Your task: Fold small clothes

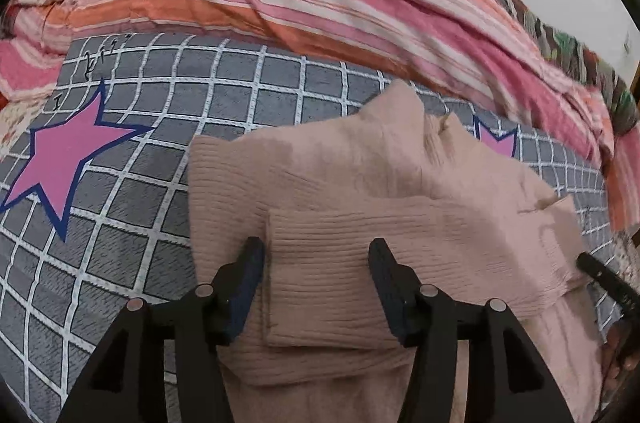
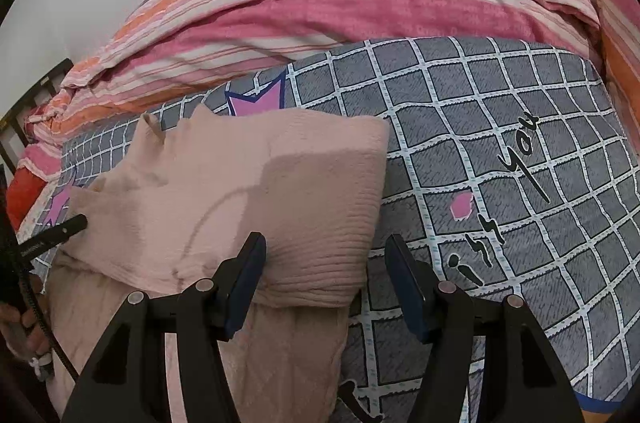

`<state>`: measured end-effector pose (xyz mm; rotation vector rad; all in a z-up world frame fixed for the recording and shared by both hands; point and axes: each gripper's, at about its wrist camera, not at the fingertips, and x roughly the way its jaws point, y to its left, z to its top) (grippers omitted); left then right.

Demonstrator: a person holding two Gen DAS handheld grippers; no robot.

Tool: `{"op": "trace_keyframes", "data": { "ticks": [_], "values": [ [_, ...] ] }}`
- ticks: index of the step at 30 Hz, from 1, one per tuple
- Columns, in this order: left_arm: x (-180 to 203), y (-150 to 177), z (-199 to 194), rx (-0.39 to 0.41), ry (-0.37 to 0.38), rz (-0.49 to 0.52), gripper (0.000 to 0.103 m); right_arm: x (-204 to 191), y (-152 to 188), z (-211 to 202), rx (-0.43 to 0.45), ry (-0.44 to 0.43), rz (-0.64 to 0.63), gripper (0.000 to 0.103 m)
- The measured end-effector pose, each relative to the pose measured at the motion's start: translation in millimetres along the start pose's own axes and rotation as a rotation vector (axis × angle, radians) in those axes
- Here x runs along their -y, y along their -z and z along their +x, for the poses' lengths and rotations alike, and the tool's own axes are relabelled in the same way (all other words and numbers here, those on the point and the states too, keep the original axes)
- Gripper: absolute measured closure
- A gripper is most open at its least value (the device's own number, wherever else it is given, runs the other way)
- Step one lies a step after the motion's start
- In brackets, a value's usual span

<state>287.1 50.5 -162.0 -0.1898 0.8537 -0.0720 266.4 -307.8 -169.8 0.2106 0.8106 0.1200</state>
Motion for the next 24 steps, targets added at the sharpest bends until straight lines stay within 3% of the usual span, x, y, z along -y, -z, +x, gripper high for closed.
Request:
{"op": "trace_keyframes", "data": {
  "ticks": [1,2,3,8,11,15,19,22,24],
  "values": [
    [2.1,0.5,0.9,-0.002,-0.004,0.012,0.064,0.1,0.0,0.3,-0.001,-0.002,0.002,0.041],
    [3.0,1.5,0.6,-0.001,0.002,0.018,0.083,0.6,-0.3,1.2,-0.005,-0.006,0.005,0.041],
    [3.7,1.9,-0.7,0.002,0.024,0.024,0.093,0.7,-0.2,1.6,-0.007,-0.007,0.007,0.041],
    [-0.3,0.9,-32.3,0.135,0.100,0.005,0.094,0.3,-1.8,-3.0,0.021,-0.016,0.005,0.041],
    [-12.3,-1.6,-44.6,0.184,0.065,-0.030,0.094,-0.5,-6.3,-10.6,0.071,-0.023,0.012,0.041],
    [-29.5,-3.1,-38.4,0.154,0.027,-0.060,0.094,-2.5,-10.1,-3.7,0.064,-0.003,0.009,0.041],
    [-35.3,-0.3,-26.7,0.094,0.017,-0.079,0.092,-4.7,-8.8,15.2,-0.011,0.034,-0.010,0.041],
    [-34.0,2.5,-20.8,0.051,-0.011,-0.069,0.083,-3.4,-7.4,25.6,-0.050,0.067,-0.004,0.041],
    [-33.5,4.3,-24.7,0.063,-0.054,-0.059,0.073,-1.8,-7.8,27.8,-0.056,0.069,0.007,0.041]
  ]
}}
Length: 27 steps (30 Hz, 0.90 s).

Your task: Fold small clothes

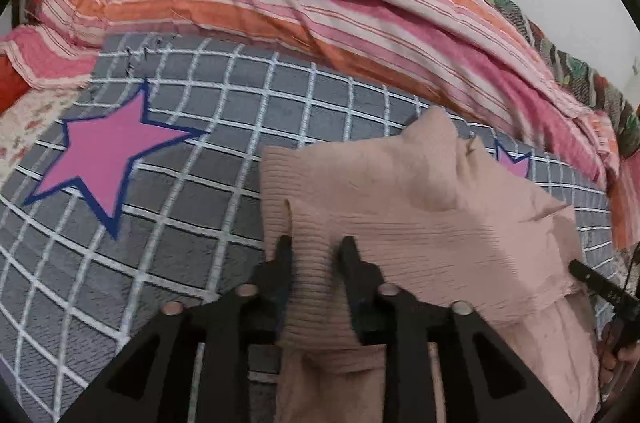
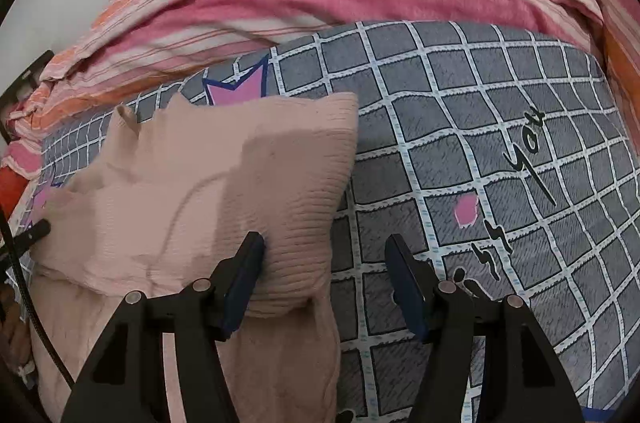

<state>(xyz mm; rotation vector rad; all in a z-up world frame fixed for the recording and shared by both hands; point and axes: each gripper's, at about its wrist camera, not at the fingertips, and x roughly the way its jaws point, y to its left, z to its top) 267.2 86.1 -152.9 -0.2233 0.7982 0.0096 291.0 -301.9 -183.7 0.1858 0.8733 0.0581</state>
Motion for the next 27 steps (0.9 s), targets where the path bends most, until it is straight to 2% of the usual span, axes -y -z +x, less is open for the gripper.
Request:
{"op": "trace_keyframes", "data": {
  "ticks": [2,3,7,11,15,21,27],
  "values": [
    [-1.0,0.9,-1.5,0.008,-0.037,0.006,0.059,-0.7,-0.1,-0.2,0.002,0.010,-0.003,0.041],
    [-2.6,1.5,-1.9,0.011,-0.043,0.007,0.056,-1.5,0.4,-0.8,0.007,0.015,-0.008,0.041],
    [-4.9,8.8,0.6,-0.007,-0.026,0.018,0.056,-2.2,0.9,-6.2,0.011,0.014,-0.012,0.042],
    [0.8,16.1,-3.5,0.009,-0.034,0.060,0.056,-4.2,2.4,-15.6,0.004,-0.030,-0.029,0.056],
    [2.4,19.8,-3.0,0.005,-0.028,0.075,0.056,-5.1,9.7,-20.3,0.038,-0.009,-0.034,0.056],
    [1.7,20.3,0.3,-0.008,-0.022,0.072,0.056,-9.2,13.3,-16.4,0.033,0.016,-0.044,0.056],
    [2.0,20.7,0.4,-0.009,-0.027,0.075,0.053,-5.1,12.4,-15.5,0.034,-0.004,-0.035,0.056]
  ]
}}
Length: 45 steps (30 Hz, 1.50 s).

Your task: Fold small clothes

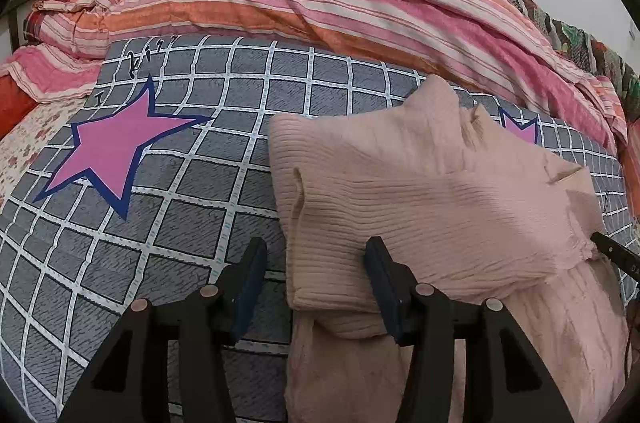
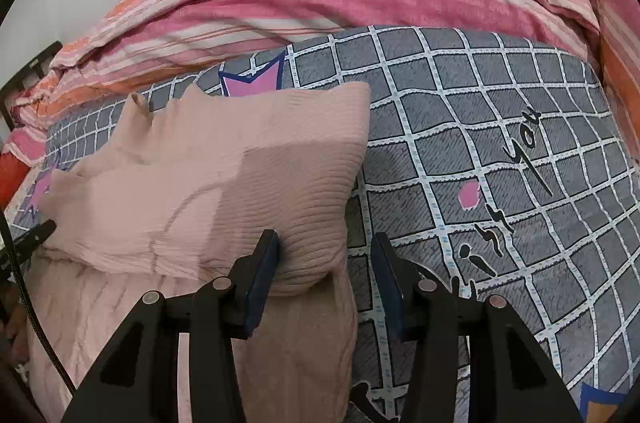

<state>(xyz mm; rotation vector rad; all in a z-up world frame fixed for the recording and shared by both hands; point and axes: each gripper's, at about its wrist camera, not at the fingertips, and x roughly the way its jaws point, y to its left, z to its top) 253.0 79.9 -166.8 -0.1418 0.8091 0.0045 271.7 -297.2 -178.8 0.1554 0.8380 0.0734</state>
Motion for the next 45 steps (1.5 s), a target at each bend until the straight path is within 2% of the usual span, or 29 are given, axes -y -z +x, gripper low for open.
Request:
{"op": "trace_keyframes", "data": {
  "ticks": [4,12,16,21,24,45],
  "values": [
    [-0.5,-0.2,0.4,-0.002,0.002,-0.002,0.052,0.9,0.1,0.3,-0.001,-0.006,0.007,0.056],
    [-1.3,0.4,0.3,-0.004,0.011,-0.005,0.050,-12.2,0.0,2.3,-0.007,0.057,-0.046,0.055],
    [-1.2,0.9,0.1,-0.005,0.016,-0.007,0.049,-12.5,-0.5,3.7,-0.015,0.061,-0.050,0.054],
    [-2.8,1.3,0.9,-0.009,0.054,-0.021,0.035,-12.1,-1.3,5.1,-0.026,0.066,-0.046,0.051],
    [-2.8,2.0,0.6,-0.005,0.066,-0.026,0.033,-13.3,-1.6,5.4,-0.026,0.077,-0.053,0.051],
    [-2.1,2.2,1.4,-0.003,0.075,-0.027,0.029,-11.1,-2.2,6.4,-0.024,0.066,-0.048,0.050]
  ]
}}
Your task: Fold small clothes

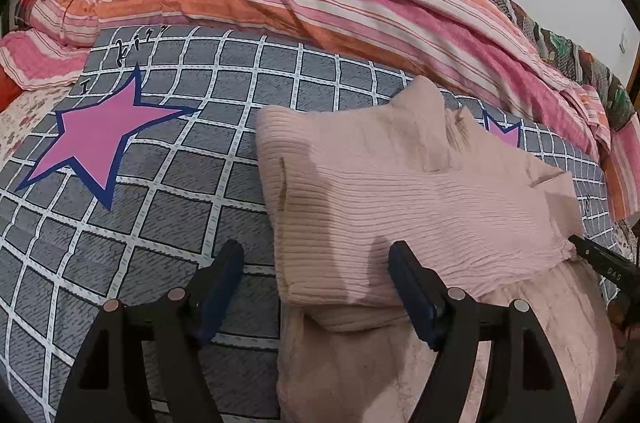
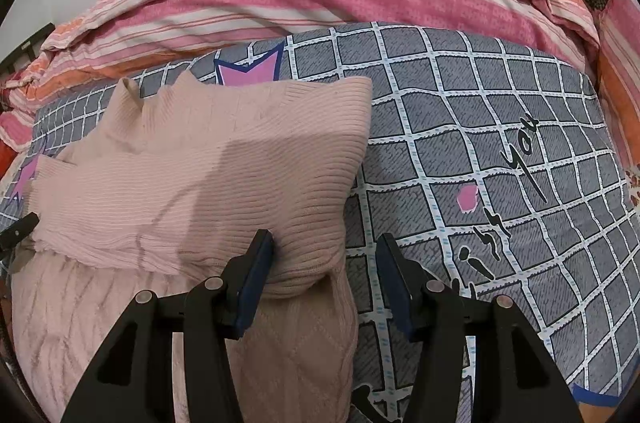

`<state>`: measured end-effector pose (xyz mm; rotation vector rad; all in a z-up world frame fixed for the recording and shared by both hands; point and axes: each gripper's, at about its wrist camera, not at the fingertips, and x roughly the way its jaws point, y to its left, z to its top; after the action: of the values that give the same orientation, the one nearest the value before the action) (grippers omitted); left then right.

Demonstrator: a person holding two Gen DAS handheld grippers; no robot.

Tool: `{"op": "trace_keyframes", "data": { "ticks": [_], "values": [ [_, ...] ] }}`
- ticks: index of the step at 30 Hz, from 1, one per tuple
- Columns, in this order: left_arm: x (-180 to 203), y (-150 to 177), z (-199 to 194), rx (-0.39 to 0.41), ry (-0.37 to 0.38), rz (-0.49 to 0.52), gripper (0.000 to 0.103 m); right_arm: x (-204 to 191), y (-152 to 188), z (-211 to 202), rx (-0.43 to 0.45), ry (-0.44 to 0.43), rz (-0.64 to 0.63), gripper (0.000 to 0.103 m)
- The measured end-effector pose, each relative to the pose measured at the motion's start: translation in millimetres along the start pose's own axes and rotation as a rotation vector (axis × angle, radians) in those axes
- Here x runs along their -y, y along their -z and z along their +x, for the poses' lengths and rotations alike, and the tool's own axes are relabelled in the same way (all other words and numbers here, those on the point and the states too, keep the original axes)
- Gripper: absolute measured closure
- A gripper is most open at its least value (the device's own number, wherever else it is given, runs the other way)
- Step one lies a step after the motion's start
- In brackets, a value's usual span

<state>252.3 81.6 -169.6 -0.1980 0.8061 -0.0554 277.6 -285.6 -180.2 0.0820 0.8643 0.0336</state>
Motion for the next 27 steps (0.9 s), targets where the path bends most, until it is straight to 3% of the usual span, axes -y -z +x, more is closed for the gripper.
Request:
{"op": "trace_keyframes", "data": {
  "ticks": [27],
  "values": [
    [8.3,5.9,-12.0,0.032,-0.045,0.035,0.027,-1.1,1.8,-7.9,0.024,0.026,0.001,0.046]
  ]
}}
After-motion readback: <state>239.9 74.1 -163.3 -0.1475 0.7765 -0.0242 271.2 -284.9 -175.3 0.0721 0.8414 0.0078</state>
